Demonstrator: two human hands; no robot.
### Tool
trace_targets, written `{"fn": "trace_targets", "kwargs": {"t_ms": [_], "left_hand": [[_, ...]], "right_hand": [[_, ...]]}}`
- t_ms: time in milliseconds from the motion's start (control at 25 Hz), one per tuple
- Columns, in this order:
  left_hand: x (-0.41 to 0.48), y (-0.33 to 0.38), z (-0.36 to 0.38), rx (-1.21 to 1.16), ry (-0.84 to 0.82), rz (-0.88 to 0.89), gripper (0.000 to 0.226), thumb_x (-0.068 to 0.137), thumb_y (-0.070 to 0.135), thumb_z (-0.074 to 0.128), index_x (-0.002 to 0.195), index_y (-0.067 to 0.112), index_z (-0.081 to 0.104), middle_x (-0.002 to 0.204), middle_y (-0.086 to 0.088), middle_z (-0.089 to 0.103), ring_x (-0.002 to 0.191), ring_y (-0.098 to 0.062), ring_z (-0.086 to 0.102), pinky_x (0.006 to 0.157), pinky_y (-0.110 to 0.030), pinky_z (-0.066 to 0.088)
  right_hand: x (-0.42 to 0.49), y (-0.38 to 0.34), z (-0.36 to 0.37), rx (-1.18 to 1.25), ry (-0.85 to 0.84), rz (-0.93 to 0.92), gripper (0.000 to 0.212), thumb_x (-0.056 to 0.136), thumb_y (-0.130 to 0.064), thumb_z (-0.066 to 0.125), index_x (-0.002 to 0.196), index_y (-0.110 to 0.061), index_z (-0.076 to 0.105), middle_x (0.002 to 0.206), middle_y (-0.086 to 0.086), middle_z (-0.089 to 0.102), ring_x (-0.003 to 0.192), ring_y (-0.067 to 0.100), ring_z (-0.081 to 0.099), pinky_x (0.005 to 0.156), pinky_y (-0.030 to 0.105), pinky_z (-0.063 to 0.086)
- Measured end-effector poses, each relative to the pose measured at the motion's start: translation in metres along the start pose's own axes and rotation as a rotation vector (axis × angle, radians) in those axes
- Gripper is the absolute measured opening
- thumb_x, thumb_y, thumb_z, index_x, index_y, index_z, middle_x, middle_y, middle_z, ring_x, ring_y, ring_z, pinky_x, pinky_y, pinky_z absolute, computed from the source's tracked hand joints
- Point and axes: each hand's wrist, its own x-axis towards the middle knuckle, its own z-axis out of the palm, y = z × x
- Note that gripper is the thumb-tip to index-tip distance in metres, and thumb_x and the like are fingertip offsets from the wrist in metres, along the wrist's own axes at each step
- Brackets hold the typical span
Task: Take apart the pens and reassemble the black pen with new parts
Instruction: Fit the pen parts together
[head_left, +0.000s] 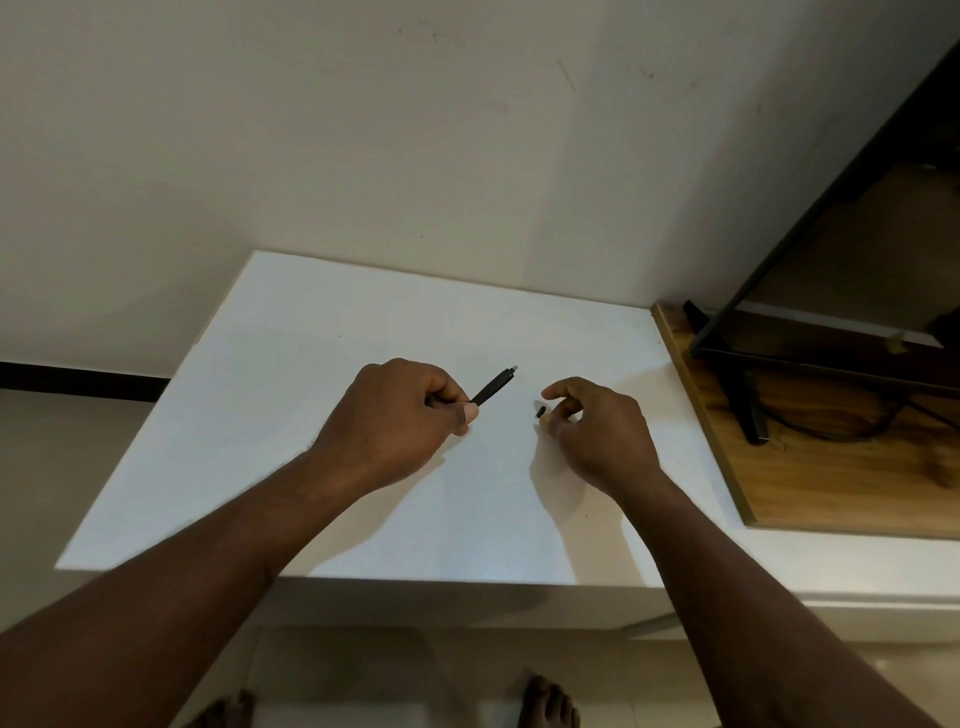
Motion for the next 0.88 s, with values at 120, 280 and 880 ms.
{"fn": "trace_targets", "kwargs": {"t_ms": [120,280,880], "left_hand": [[0.0,-0.001,0.001,0.002,-0.005,0.002,0.017,0.09,0.04,0.073,0.076,0.031,0.076,0.073,0.024,0.075,0.071,-0.003,0.071,0.073,-0.036,0.06],[-0.001,-0.002,0.001,0.0,-0.009,0.0,0.016,0.09,0.04,0.073,0.076,0.032,0.076,0.073,0.026,0.075,0.071,-0.003,0.071,0.072,-0.034,0.06],[0.001,-0.005,0.0,0.0,0.083,0.026,0.009,0.087,0.038,0.078,0.081,0.032,0.076,0.07,0.014,0.071,0.06,-0.002,0.064,0.063,-0.034,0.06]], "right_hand": [[-0.001,-0.002,0.004,-0.02,0.016,-0.037,0.024,0.095,-0.017,0.065,0.108,-0.034,0.076,0.087,-0.014,0.072,0.077,0.004,0.063,0.066,0.021,0.045],[-0.002,-0.004,0.01,-0.071,0.023,-0.054,0.017,0.093,-0.018,0.068,0.097,-0.03,0.079,0.093,-0.011,0.075,0.088,0.011,0.067,0.072,0.027,0.049],[-0.011,-0.042,-0.026,0.74,-0.009,0.044,0.014,0.1,-0.012,0.069,0.106,-0.02,0.078,0.095,-0.003,0.083,0.07,0.008,0.071,0.062,0.022,0.052]]}}
